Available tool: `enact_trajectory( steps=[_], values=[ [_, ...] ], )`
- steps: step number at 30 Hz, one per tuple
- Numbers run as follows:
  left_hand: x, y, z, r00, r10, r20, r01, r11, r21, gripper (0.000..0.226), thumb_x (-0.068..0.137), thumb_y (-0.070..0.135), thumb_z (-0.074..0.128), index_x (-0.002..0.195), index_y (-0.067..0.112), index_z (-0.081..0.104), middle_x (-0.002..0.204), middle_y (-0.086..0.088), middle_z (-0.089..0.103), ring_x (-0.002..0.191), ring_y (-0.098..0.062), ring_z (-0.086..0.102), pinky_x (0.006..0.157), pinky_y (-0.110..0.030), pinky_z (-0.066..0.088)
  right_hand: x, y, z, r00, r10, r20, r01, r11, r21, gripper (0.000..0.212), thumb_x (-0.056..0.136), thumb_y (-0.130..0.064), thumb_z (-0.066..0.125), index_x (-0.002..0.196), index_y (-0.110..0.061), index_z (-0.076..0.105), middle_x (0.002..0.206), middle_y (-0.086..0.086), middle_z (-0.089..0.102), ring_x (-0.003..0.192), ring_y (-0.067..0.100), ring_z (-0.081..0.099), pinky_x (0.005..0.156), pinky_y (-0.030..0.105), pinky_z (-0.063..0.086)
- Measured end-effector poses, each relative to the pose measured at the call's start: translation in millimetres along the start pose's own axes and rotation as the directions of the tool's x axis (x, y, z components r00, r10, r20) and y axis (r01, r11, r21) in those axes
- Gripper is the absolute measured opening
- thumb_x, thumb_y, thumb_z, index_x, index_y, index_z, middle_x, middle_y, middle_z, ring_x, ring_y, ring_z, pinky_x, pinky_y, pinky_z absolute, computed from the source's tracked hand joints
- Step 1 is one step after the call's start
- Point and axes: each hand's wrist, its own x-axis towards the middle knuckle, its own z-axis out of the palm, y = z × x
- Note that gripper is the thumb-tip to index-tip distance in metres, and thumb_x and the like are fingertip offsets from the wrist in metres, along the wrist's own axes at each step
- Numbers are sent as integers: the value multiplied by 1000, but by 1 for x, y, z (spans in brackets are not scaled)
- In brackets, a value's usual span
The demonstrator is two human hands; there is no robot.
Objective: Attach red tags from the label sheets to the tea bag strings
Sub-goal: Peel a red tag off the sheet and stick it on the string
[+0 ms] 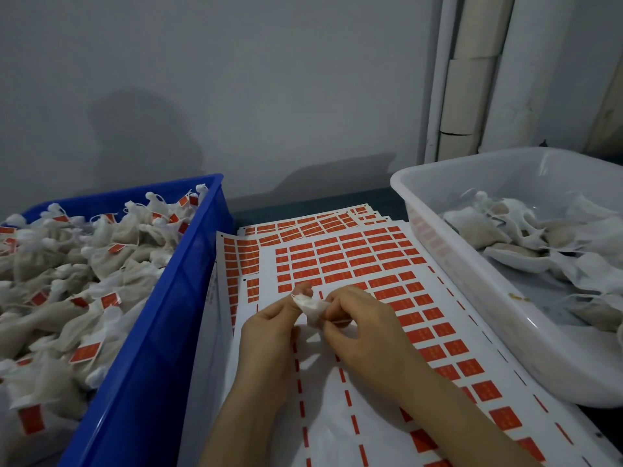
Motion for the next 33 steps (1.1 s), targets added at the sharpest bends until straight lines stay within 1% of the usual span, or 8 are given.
enact_trajectory(
  steps=[4,9,13,17,20,23,27,33],
  values=[
    [-4,2,2,996,71,54,-74,995,61,25,85,29,60,72,44,75,84,26,70,99,-10,56,88,-34,45,-2,-2,-2,1000,-29,-5,29,998,50,9,87,-22,61,84,-27,54,84,-21,54,86,-4,55,76,2,42],
    [-2,0,1,987,159,35,-163,968,192,28,89,31,58,67,41,74,76,30,68,91,-8,60,77,-25,47,-2,-9,-6,999,-33,14,31,991,133,7,90,-29,49,89,-36,47,81,-27,53,81,-3,60,71,7,49],
    [-2,-2,1,984,174,-46,-162,967,199,21,90,28,59,72,34,69,70,26,66,83,-8,60,62,-18,42,-4,-9,-8,992,-125,4,125,992,-23,16,91,-32,44,95,-25,57,81,-14,61,65,8,63,64,9,51],
    [-1,-3,0,975,208,-77,-198,972,129,13,87,29,62,77,33,69,74,26,68,87,-9,62,69,-20,46,-2,-8,-6,951,-308,-19,295,926,-236,22,88,-23,54,95,-6,67,91,5,69,76,12,66,77,13,50],
    [-3,-2,1,982,179,-55,-173,980,98,19,88,27,63,72,35,71,78,23,70,91,-11,62,85,-33,49,-1,-10,-4,947,-316,-46,301,932,-201,19,86,-19,56,93,-6,67,90,4,69,76,10,65,78,10,48],
    [-3,0,2,981,191,-21,-187,974,127,24,88,28,60,70,37,74,87,18,72,98,-15,62,89,-35,49,-2,-9,-4,972,-220,-89,214,975,-65,12,86,-19,57,90,-12,65,84,-7,65,71,1,61,73,2,45],
    [-7,4,4,975,216,56,-223,945,239,44,91,28,54,59,54,67,68,25,68,76,-11,65,64,-18,48,-3,-13,-10,995,1,-97,10,994,113,6,83,-40,40,83,-43,45,77,-30,51,77,-9,57,69,2,43],
    [-5,4,0,974,183,133,-220,904,366,29,90,28,57,64,28,69,63,13,69,63,-9,66,48,-6,45,-1,-10,-11,995,91,-50,-81,981,179,19,90,-29,48,78,-44,47,69,-24,54,70,-6,59,58,3,46]
  ],
)
